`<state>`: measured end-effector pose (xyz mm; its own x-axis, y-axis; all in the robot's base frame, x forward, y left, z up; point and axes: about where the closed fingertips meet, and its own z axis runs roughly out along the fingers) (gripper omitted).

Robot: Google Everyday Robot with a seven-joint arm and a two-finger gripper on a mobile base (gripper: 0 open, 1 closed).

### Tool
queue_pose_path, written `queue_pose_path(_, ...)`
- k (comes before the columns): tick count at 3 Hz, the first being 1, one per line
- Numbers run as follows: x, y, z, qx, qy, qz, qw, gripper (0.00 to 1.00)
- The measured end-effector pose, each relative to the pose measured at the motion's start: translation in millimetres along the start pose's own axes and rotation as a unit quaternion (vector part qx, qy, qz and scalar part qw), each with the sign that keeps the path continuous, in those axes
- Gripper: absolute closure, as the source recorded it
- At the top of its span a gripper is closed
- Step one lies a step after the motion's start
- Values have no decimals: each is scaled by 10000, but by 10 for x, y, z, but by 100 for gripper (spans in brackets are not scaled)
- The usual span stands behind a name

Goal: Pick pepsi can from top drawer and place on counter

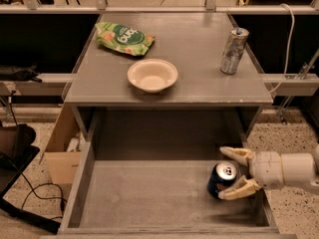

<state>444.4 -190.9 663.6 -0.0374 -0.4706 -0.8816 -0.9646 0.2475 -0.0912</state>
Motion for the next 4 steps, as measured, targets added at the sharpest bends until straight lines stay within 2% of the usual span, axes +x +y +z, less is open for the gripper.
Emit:
queue_pose_path(3, 6, 2, 9, -3, 2, 5, 10000, 89)
queue_pose_path(4, -361, -18, -82, -72, 328, -163, 9993, 100)
